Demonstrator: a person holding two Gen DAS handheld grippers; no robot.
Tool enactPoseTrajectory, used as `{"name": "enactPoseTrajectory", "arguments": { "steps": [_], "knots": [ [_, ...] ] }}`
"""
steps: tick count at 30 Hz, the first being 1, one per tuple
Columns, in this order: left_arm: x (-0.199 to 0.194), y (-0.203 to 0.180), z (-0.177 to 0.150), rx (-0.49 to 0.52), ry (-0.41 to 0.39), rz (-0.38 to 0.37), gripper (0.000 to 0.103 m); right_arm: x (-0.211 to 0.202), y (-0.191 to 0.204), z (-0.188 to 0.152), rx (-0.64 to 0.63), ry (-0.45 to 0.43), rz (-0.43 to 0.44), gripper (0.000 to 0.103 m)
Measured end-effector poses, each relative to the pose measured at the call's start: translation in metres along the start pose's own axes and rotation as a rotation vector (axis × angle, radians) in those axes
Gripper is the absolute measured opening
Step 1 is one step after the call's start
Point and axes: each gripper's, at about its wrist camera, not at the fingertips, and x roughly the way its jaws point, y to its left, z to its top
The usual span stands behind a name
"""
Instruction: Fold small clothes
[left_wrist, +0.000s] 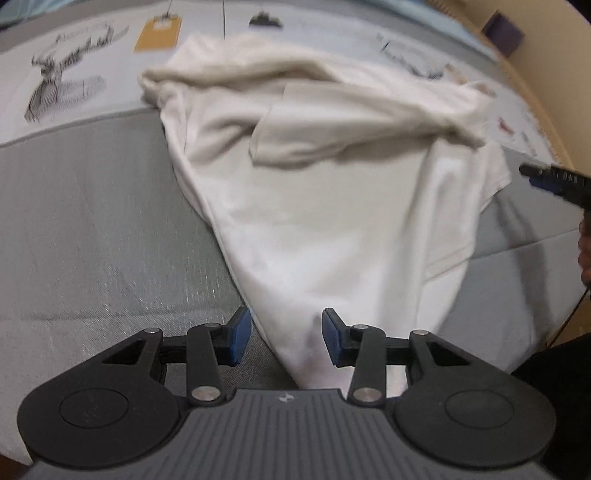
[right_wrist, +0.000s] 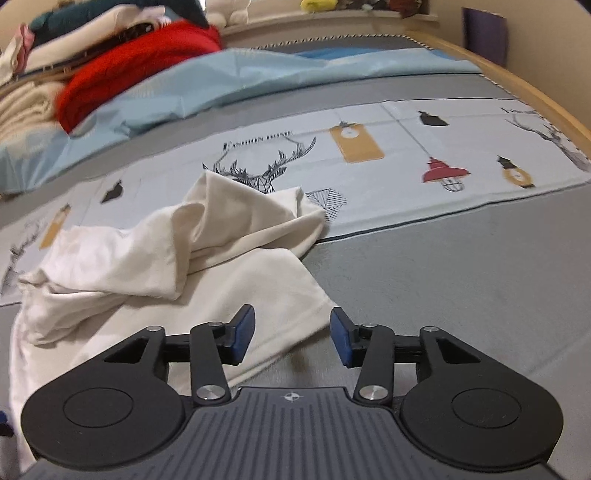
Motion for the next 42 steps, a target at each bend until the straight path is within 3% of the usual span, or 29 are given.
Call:
{"name": "enactPoseTrajectory", "arguments": {
  "steps": [9, 10, 11, 12, 15, 20, 26, 30, 31, 32, 34, 36, 42],
  "knots": [
    [0.022, -0.003, -0.002, 0.032, 0.085, 0.018, 0.045, 0.059, -0.005, 0.012, 0.056, 0.090, 0.031, 0.051],
    [0.023, -0.003, -0.001, 0.035, 0.087, 0.017, 0.043, 0.060, -0.003, 0.011, 0.044, 0.092, 0.041, 0.042],
    [0.024, -0.002, -0.001, 0.037, 0.087, 0.020, 0.034, 0.060, -0.001, 0.011, 0.028, 0.097, 0.064, 0.031],
    [0.025, 0.000, 0.000, 0.040, 0.085, 0.027, 0.021, 0.059, 0.000, 0.011, 0.019, 0.109, 0.086, 0.000],
    [0.025, 0.003, 0.003, 0.032, 0.073, 0.046, 0.007, 0.042, 0.000, 0.010, -0.027, 0.088, 0.109, 0.000],
    [0.015, 0.002, 0.004, 0.017, 0.027, 0.064, 0.006, 0.004, -0.031, 0.005, -0.024, 0.092, 0.078, 0.000],
    [0.007, -0.007, 0.000, 0.024, -0.004, 0.111, 0.006, -0.044, -0.087, -0.028, -0.004, 0.123, 0.039, 0.000],
    [0.004, -0.008, -0.002, -0.011, -0.013, 0.111, 0.007, -0.068, -0.107, -0.035, 0.051, 0.048, 0.037, 0.004],
    [0.003, -0.008, -0.002, -0.014, -0.014, 0.116, 0.008, -0.071, -0.108, -0.033, 0.065, 0.027, 0.044, 0.009],
    [0.003, -0.008, -0.003, -0.016, -0.012, 0.118, 0.009, -0.073, -0.107, -0.030, 0.078, 0.006, 0.052, 0.013],
    [0.004, -0.006, -0.004, -0.017, -0.003, 0.109, 0.015, -0.070, -0.101, -0.024, 0.083, -0.025, 0.062, 0.034],
    [0.005, -0.005, -0.004, -0.018, 0.007, 0.101, 0.030, -0.063, -0.091, -0.018, 0.066, -0.035, 0.074, 0.037],
    [0.017, -0.002, -0.004, -0.003, 0.077, 0.105, 0.032, -0.016, -0.058, -0.001, 0.043, -0.021, 0.092, 0.037]
  ]
}}
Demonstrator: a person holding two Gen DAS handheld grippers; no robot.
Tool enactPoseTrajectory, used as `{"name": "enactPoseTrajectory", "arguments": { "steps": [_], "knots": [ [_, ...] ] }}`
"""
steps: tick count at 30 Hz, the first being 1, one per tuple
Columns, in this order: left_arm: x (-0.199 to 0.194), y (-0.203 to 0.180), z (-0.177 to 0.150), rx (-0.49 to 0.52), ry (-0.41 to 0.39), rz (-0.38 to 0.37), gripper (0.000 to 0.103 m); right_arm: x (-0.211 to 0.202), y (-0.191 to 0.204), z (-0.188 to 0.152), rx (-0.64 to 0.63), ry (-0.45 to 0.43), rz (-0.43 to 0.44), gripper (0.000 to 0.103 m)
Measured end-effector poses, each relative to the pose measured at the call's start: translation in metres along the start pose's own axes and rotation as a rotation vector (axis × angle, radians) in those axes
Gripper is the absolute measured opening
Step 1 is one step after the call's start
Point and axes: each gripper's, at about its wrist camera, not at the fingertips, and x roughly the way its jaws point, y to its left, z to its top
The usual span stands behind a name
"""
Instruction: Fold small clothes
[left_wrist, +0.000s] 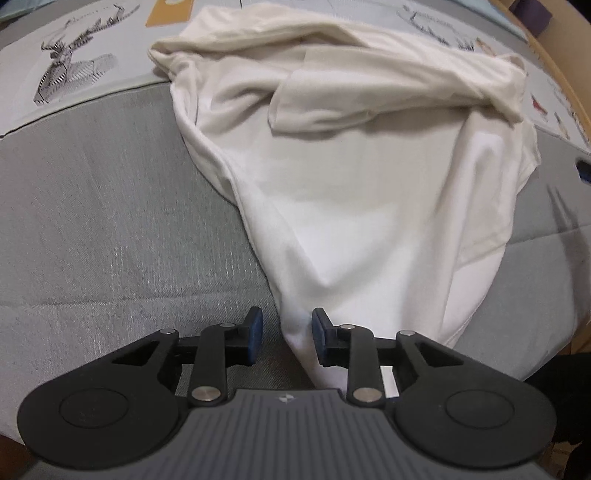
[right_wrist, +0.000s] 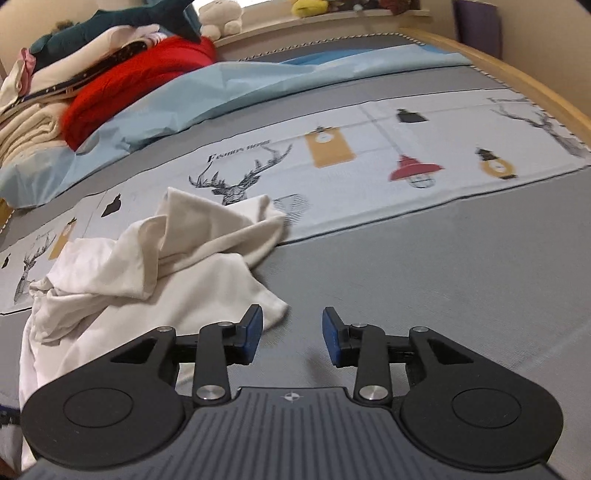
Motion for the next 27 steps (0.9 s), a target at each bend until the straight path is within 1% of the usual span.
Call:
{"name": "enactPoseTrajectory", "arguments": {
  "steps": [3, 5, 6, 7, 9, 12, 14, 15, 16, 18, 19, 21, 25, 27],
  "knots": [
    [0.002, 0.001, 0.000, 0.011, 0.014, -0.009, 0.032, 0.028, 0.015, 0.007, -0.001, 0.008, 0.007, 0.037],
    [0.003, 0.003, 0.000, 0.013, 0.022, -0.018, 0.032, 0.045, 0.023, 0.012, -0.005, 0.016, 0.004, 0.039],
    [0.004, 0.005, 0.000, 0.011, 0.027, -0.021, 0.032, 0.055, 0.027, 0.013, -0.010, 0.026, -0.002, 0.045],
    [0.005, 0.007, 0.000, 0.008, 0.031, -0.022, 0.032, 0.064, 0.029, 0.014, -0.015, 0.039, -0.008, 0.054],
    [0.005, 0.011, 0.002, 0.001, 0.038, -0.027, 0.032, 0.081, 0.033, 0.015, -0.024, 0.076, -0.007, 0.057],
    [0.005, 0.014, 0.003, -0.002, 0.043, -0.032, 0.032, 0.095, 0.036, 0.015, -0.041, 0.098, 0.006, 0.057],
    [0.004, 0.015, 0.005, -0.001, 0.043, -0.036, 0.031, 0.094, 0.037, 0.016, -0.050, 0.098, 0.053, 0.033],
    [0.004, 0.015, 0.006, 0.001, 0.041, -0.035, 0.026, 0.092, 0.038, 0.016, -0.051, 0.106, 0.093, 0.004],
    [0.004, 0.015, 0.007, 0.004, 0.038, -0.033, 0.023, 0.087, 0.040, 0.016, -0.067, 0.098, 0.113, 0.004],
    [0.004, 0.012, 0.008, 0.009, 0.031, -0.040, 0.008, 0.070, 0.042, 0.016, -0.103, 0.068, 0.140, 0.003],
    [0.004, 0.010, 0.008, 0.015, 0.027, -0.042, 0.006, 0.063, 0.039, 0.016, -0.100, 0.066, 0.150, 0.003],
    [0.001, 0.004, 0.008, 0.037, 0.005, -0.019, 0.001, 0.045, 0.030, 0.016, -0.103, 0.070, 0.138, 0.003],
    [-0.008, -0.004, 0.007, 0.062, -0.057, 0.016, 0.001, 0.010, 0.005, 0.003, -0.129, 0.106, 0.090, 0.003],
    [-0.013, -0.008, 0.006, 0.066, -0.088, 0.019, 0.001, -0.010, -0.011, -0.008, -0.134, 0.125, 0.077, 0.003]
  ]
}}
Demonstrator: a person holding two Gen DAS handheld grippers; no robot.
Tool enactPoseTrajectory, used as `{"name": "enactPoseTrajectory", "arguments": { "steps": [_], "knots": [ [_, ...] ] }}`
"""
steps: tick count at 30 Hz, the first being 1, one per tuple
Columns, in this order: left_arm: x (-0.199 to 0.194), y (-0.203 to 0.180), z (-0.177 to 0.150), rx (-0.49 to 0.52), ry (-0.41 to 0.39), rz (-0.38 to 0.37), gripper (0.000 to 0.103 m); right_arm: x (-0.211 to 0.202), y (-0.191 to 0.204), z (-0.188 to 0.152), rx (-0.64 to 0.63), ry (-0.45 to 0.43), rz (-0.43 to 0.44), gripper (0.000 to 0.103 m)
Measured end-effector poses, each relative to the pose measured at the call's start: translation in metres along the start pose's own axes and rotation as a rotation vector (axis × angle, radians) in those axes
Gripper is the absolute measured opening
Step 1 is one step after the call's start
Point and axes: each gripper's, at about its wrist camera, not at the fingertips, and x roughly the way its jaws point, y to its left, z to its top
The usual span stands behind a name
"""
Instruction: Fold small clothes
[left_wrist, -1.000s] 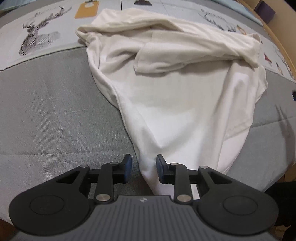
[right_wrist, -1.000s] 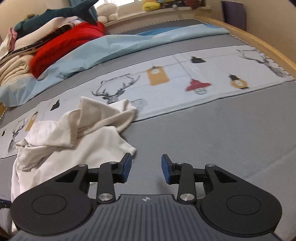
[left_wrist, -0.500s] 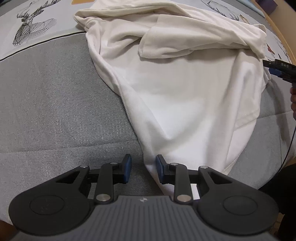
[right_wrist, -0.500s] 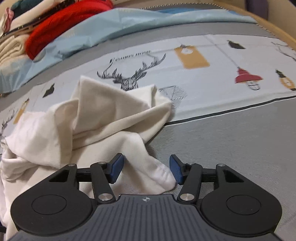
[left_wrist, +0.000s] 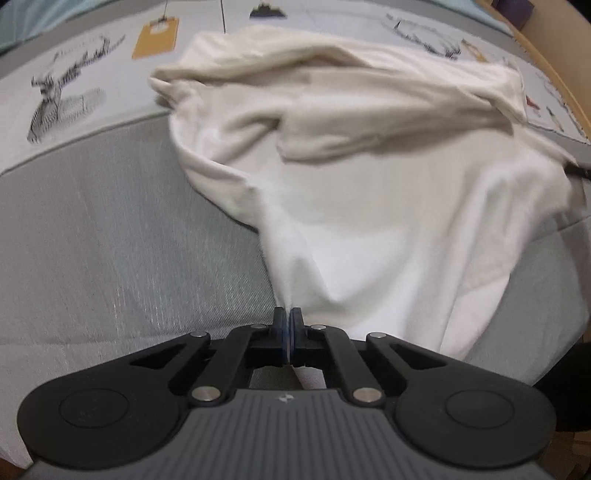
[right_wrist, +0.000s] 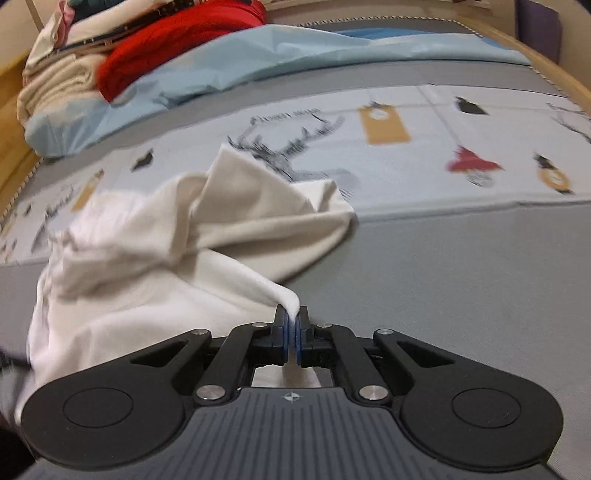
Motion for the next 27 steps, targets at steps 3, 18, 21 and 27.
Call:
{"name": "enactPoseTrajectory", "arguments": {
  "steps": [3, 18, 21, 27],
  "knots": [
    [-0.005, -0.007, -0.002, 0.019, -0.020, 0.004, 0.001, -0.017, -0.017, -0.026, -0.017, 0.072, -0.011, 0.003],
    [-0.008, -0.008, -0.005, 0.003, -0.039, 0.075, 0.005, -0.049, 0.001, -0.009, 0.067, -0.119, 0.067, 0.046],
    [-0.021, -0.016, 0.002, -0.002, -0.127, 0.034, 0.008, -0.014, 0.012, 0.002, 0.145, -0.025, 0.131, 0.051],
    [-0.039, -0.057, 0.012, 0.098, -0.304, -0.047, 0.019, 0.030, 0.047, 0.021, 0.172, 0.063, 0.145, 0.013]
  ]
}}
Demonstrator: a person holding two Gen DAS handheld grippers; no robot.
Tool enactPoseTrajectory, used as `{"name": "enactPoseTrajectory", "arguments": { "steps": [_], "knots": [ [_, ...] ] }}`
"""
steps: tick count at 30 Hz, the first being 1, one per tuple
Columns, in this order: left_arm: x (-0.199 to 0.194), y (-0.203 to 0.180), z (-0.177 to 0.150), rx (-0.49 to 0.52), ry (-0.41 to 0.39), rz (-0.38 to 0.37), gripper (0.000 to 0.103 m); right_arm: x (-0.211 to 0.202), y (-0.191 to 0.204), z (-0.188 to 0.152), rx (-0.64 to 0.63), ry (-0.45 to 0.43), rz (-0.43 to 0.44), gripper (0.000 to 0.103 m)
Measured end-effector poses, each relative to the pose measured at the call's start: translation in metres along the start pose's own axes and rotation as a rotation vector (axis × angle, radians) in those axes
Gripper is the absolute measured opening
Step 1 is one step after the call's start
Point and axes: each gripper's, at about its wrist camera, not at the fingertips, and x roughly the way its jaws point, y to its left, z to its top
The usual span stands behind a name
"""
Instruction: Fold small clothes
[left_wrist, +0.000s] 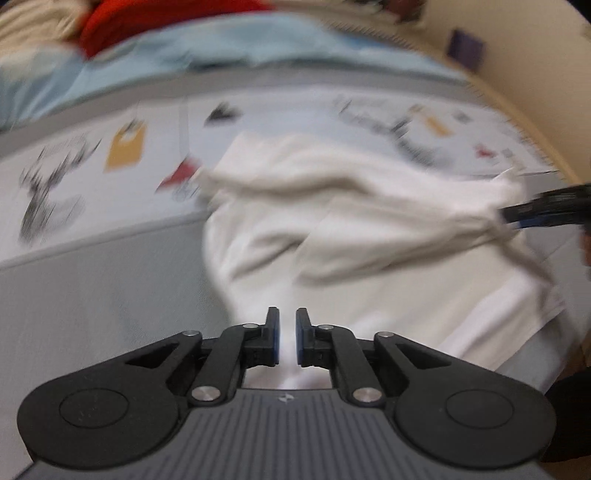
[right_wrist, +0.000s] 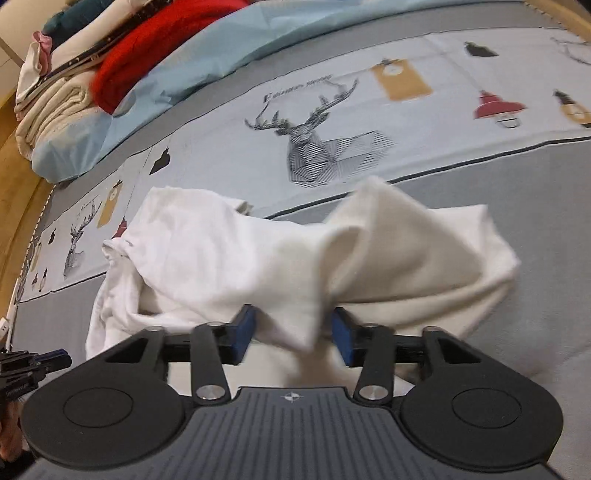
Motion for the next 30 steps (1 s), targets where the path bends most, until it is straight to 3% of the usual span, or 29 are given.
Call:
{"name": "enactPoseTrajectory", "arguments": {
  "steps": [6, 9, 14, 16, 18, 21, 24, 28, 30],
  "knots": [
    [0.005, -0.053, 0.029, 0.113, -0.174, -0.098, 0.054, -0.042, 0.061, 0.020, -0.142, -0.229, 0.206, 0.005],
    [0.016, -0.072, 0.045, 0.142, -0.248, -0.118, 0.060, -0.044, 0.077, 0.027, -0.181, -0.246, 0.270, 0.005],
    [0.043, -0.086, 0.073, 0.083, -0.324, -0.192, 0.060, -0.035, 0.098, 0.027, -0.275, -0.207, 0.316, 0.005],
    [0.050, -0.088, 0.081, 0.080, -0.331, -0.231, 0.051, -0.032, 0.103, 0.032, -0.278, -0.209, 0.338, 0.005],
    [0.059, -0.086, 0.086, 0.095, -0.316, -0.246, 0.005, -0.024, 0.111, 0.038, -0.275, -0.203, 0.351, 0.005],
    [0.069, -0.068, 0.094, 0.077, -0.302, -0.194, 0.005, -0.010, 0.119, 0.045, -0.267, -0.181, 0.320, 0.009],
    [0.072, -0.017, 0.103, -0.017, -0.276, -0.104, 0.005, 0.002, 0.125, 0.052, -0.244, -0.175, 0.264, 0.029],
    [0.067, 0.088, 0.102, -0.209, -0.227, 0.086, 0.005, 0.017, 0.140, 0.053, -0.310, -0.168, 0.154, 0.034],
    [0.057, 0.161, 0.090, -0.357, -0.203, 0.233, 0.005, 0.024, 0.145, 0.051, -0.338, -0.144, 0.109, 0.034]
  ]
}}
